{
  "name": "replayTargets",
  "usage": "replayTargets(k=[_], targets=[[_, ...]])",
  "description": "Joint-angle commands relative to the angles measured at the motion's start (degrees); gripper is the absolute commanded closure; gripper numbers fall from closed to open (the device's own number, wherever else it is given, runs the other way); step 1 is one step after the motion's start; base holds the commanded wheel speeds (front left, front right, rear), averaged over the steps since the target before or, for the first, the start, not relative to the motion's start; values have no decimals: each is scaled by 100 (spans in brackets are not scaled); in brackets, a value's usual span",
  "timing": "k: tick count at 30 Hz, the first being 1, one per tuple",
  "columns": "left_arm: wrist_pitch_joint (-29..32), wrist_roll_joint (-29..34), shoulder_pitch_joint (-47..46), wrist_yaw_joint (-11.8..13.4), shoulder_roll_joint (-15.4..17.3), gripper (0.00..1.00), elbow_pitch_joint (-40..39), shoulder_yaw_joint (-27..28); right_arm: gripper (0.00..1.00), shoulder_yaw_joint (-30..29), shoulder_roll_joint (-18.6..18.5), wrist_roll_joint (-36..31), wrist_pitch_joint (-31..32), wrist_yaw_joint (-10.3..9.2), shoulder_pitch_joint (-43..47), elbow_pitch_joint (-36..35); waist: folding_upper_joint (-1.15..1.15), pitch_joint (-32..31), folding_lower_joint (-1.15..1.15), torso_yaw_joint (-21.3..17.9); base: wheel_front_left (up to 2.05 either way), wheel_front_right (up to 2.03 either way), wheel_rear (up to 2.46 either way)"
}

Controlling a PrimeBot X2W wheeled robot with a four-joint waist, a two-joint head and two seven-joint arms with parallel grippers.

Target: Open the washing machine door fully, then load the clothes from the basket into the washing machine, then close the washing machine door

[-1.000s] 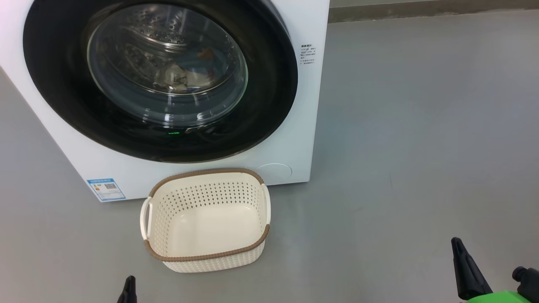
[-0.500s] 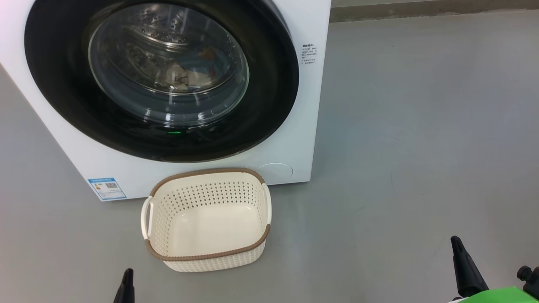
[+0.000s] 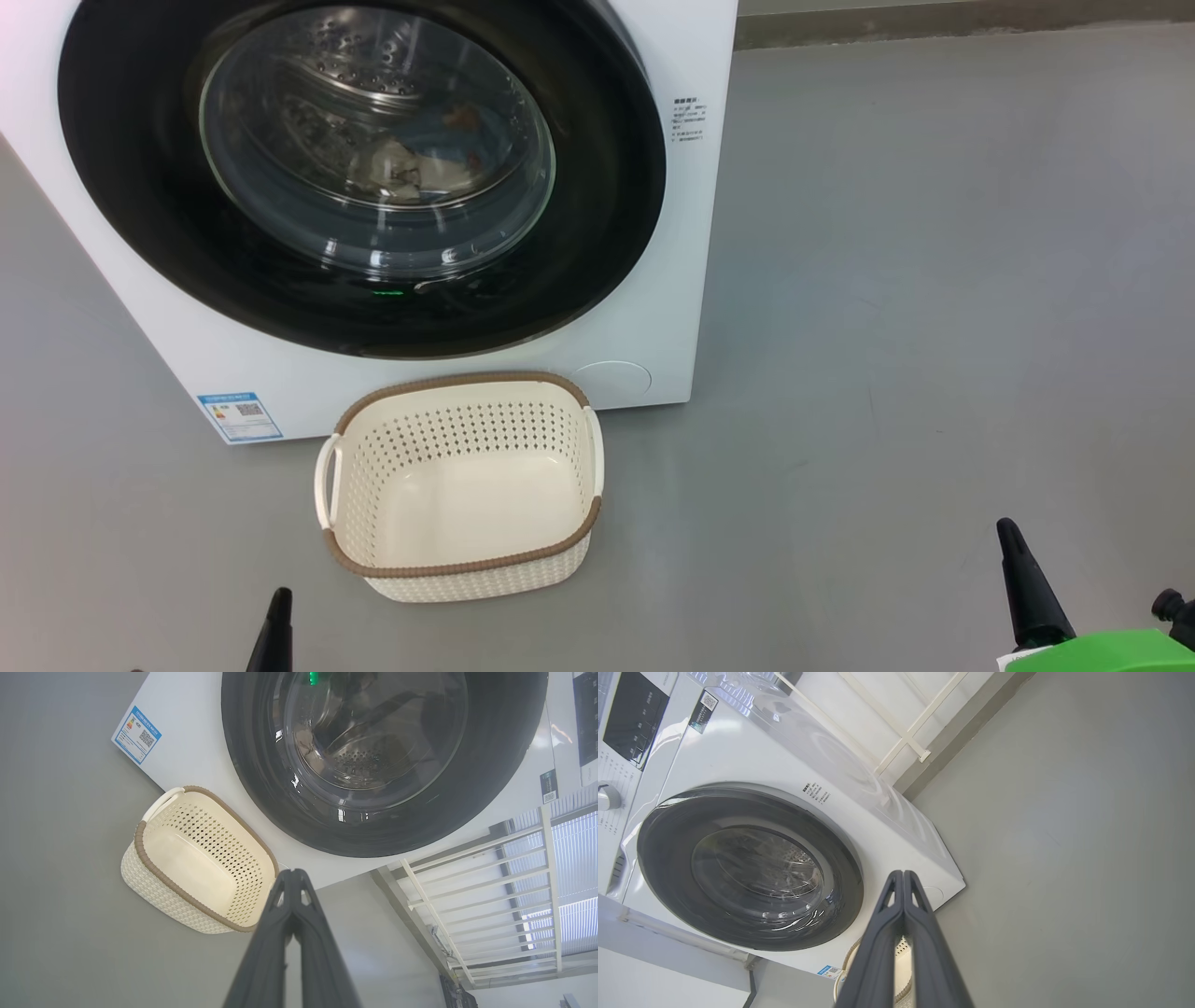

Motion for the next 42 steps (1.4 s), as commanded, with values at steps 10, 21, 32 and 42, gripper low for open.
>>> replayTargets(k=[10,21,32,42], targets=[[181,-635,-382,-8,112,100,-69,203,100,94,-10,810,182,-25,-381,-43,0,2,0,15,0,0,0],[366,-1257,-509,-9,125,100,-25,277,100,108,7,1594,368,-29,-490,38,0,4,0,32,0,0,0],[536,-1820,-626,-9,134,100,15,347,100,120,22,2307,538,-32,-590,112,0,6,0,47,0,0,0],[709,-2382,-743,-10,142,100,55,420,100,133,38,3020,707,-35,-690,186,0,7,0,62,0,0,0]])
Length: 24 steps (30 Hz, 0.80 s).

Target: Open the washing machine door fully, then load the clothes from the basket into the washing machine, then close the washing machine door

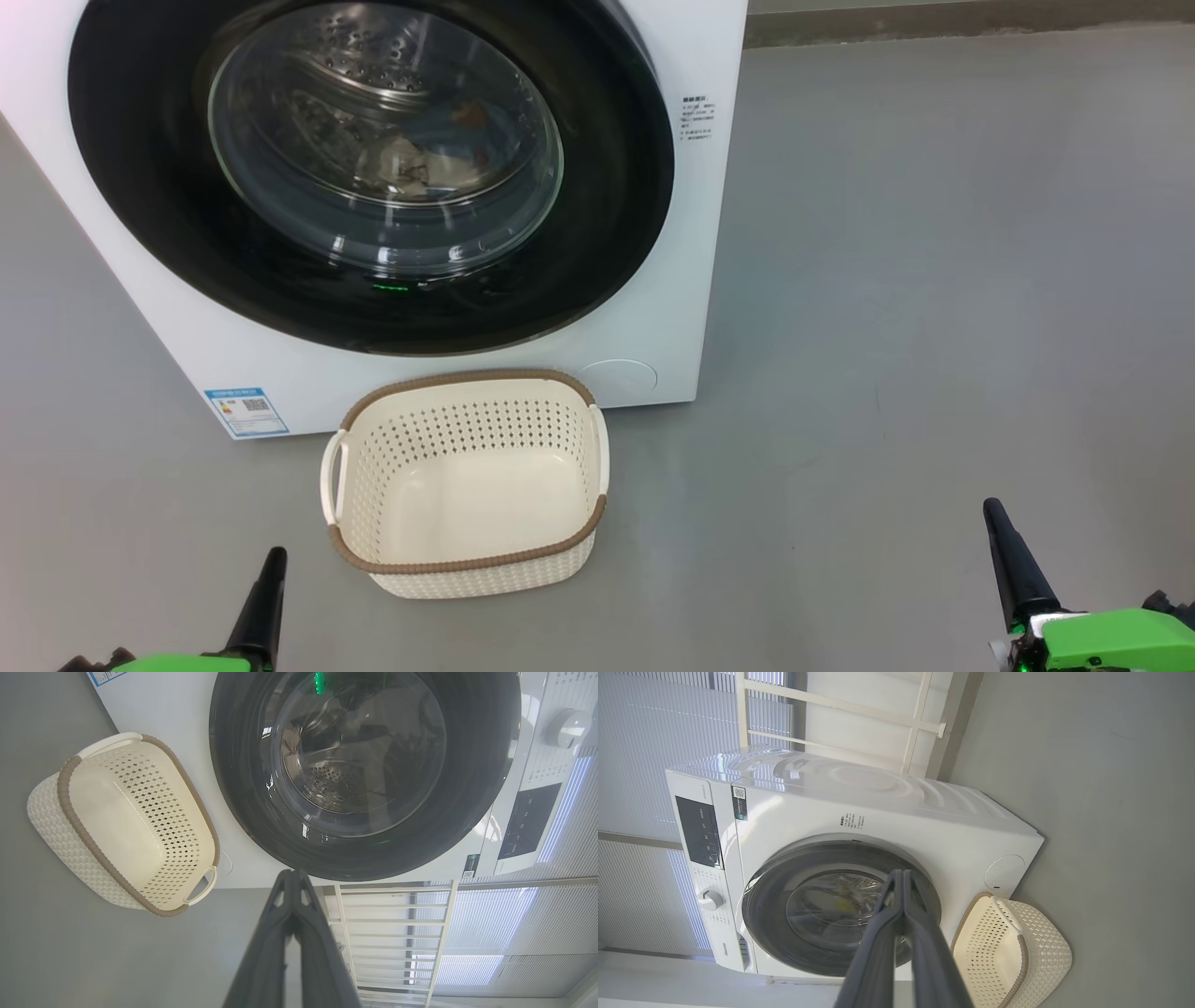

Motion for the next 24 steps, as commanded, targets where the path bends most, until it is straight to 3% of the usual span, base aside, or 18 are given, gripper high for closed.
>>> replayTargets(k=[1,13,24], targets=[[56,-170,-291,-14,124,100,-101,193,100,134,-18,213,58,-2,-340,-115,0,0,0,2,0,0,0],[277,-878,-439,-15,131,100,-50,288,100,150,2,1115,272,-6,-467,-21,0,2,0,21,0,0,0],[295,-859,-441,-15,115,100,-49,310,100,151,2,1115,272,-6,-466,-21,0,2,0,21,0,0,0]])
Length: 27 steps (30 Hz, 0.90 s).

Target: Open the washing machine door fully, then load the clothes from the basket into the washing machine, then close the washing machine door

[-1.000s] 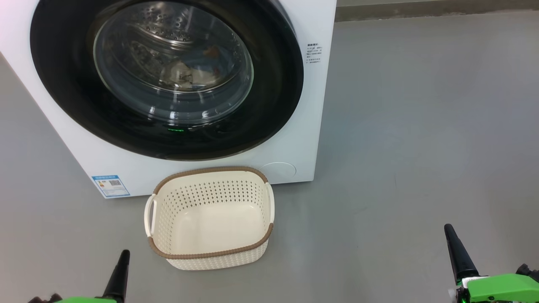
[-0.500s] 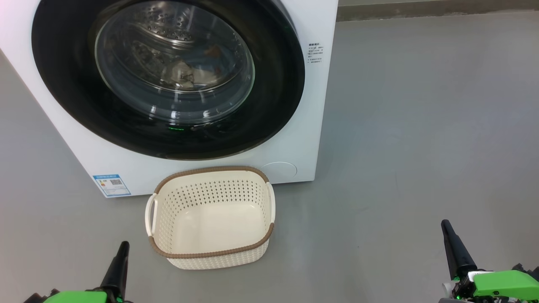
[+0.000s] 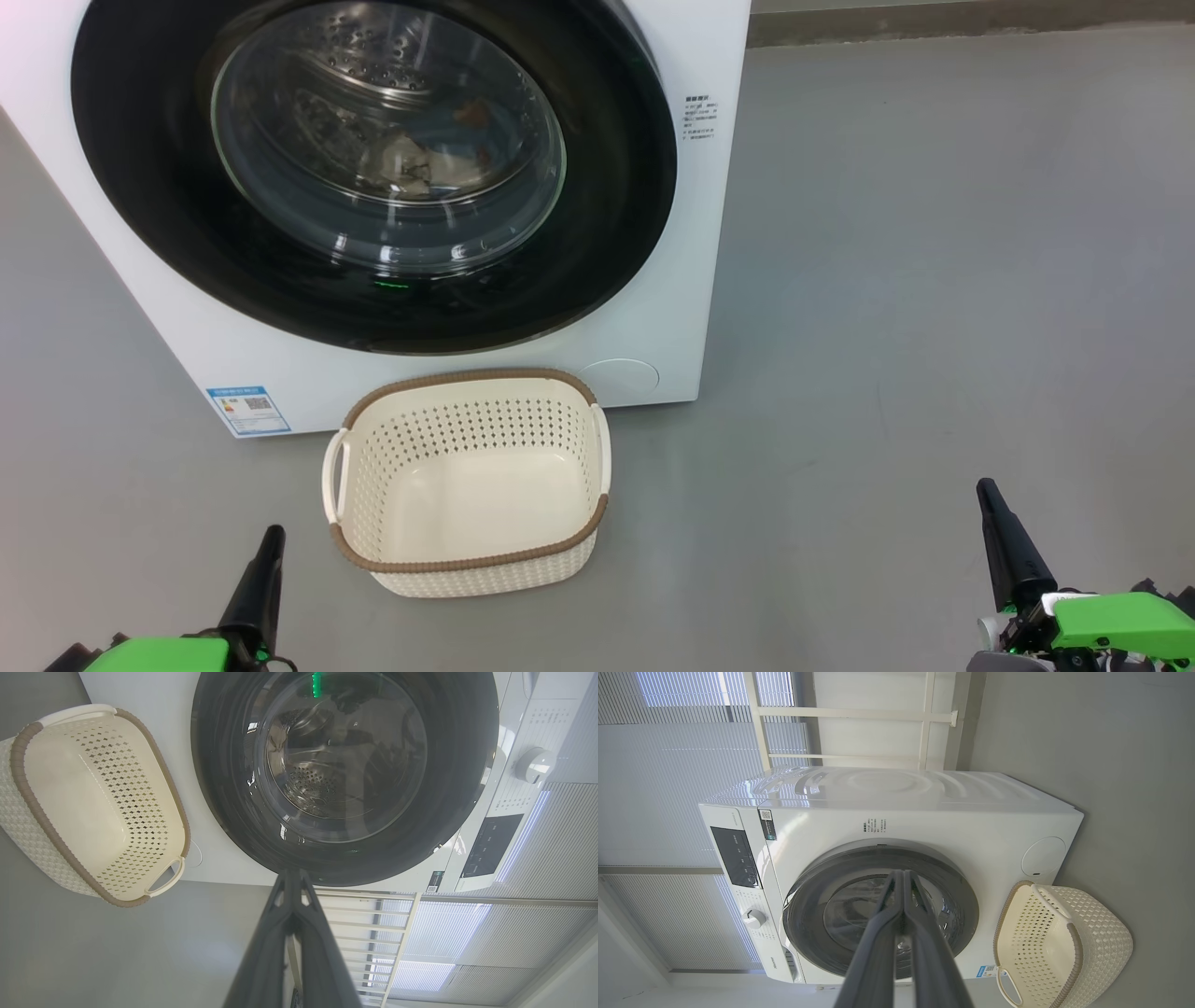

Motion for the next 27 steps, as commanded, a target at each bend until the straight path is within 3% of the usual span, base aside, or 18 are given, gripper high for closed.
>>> replayTargets(k=[1,27], targets=[[18,-3,-236,-15,114,100,-111,206,100,150,-26,63,46,9,-234,-140,0,0,0,0,0,0,0],[52,32,-239,-15,84,100,-109,247,100,150,-26,64,45,9,-234,-140,0,0,0,0,0,0,0]])
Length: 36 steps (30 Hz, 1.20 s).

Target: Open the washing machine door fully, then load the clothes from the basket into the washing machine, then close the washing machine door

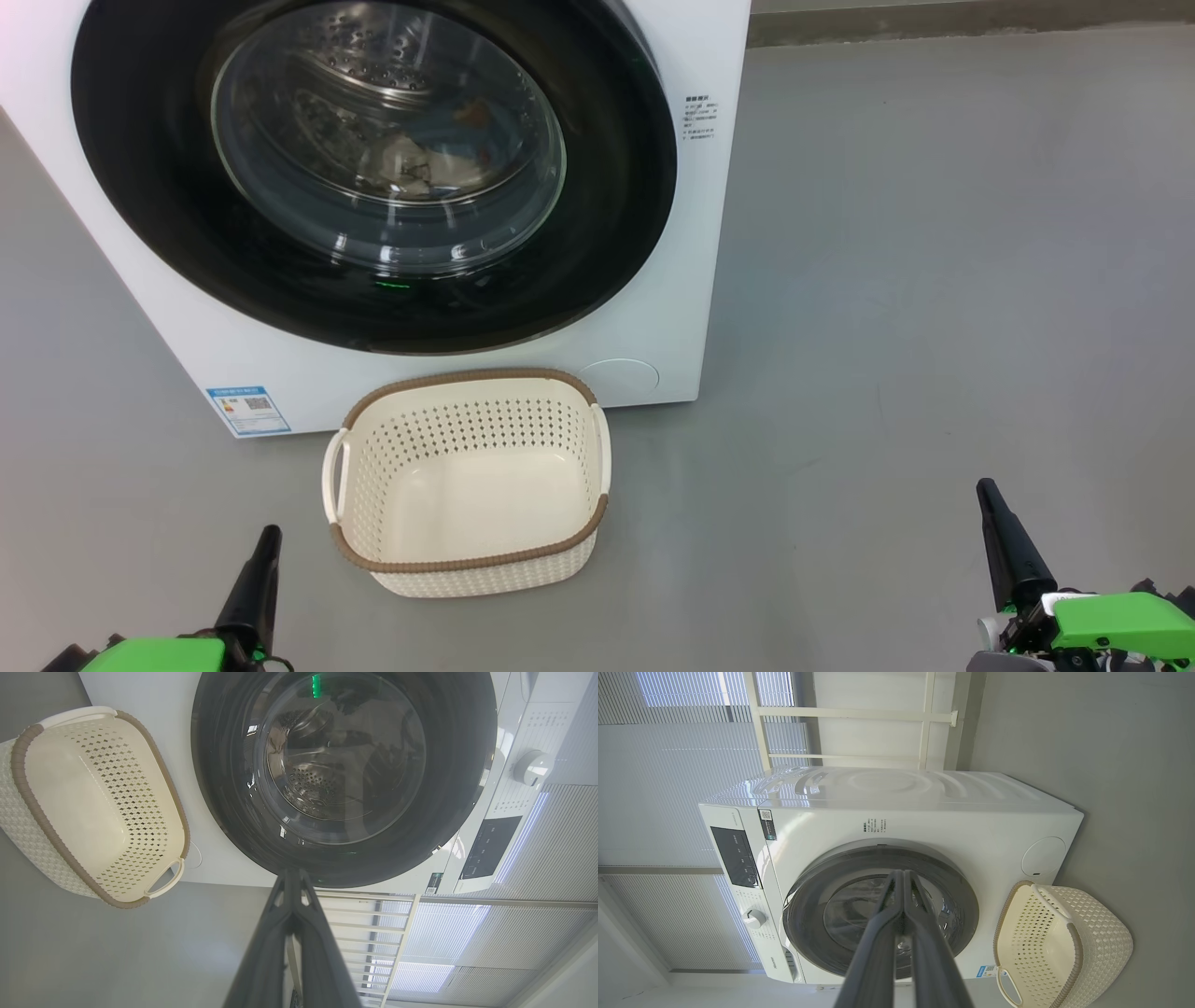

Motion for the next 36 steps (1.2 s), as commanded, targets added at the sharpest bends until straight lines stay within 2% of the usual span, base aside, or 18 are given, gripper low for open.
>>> replayTargets(k=[1,36], targets=[[28,33,-239,-15,90,100,-110,197,100,151,-27,64,45,9,-234,-141,0,0,0,0,0,0,0],[60,67,-243,-15,62,100,-109,238,100,151,-27,64,44,9,-234,-141,0,0,0,0,0,0,0]])
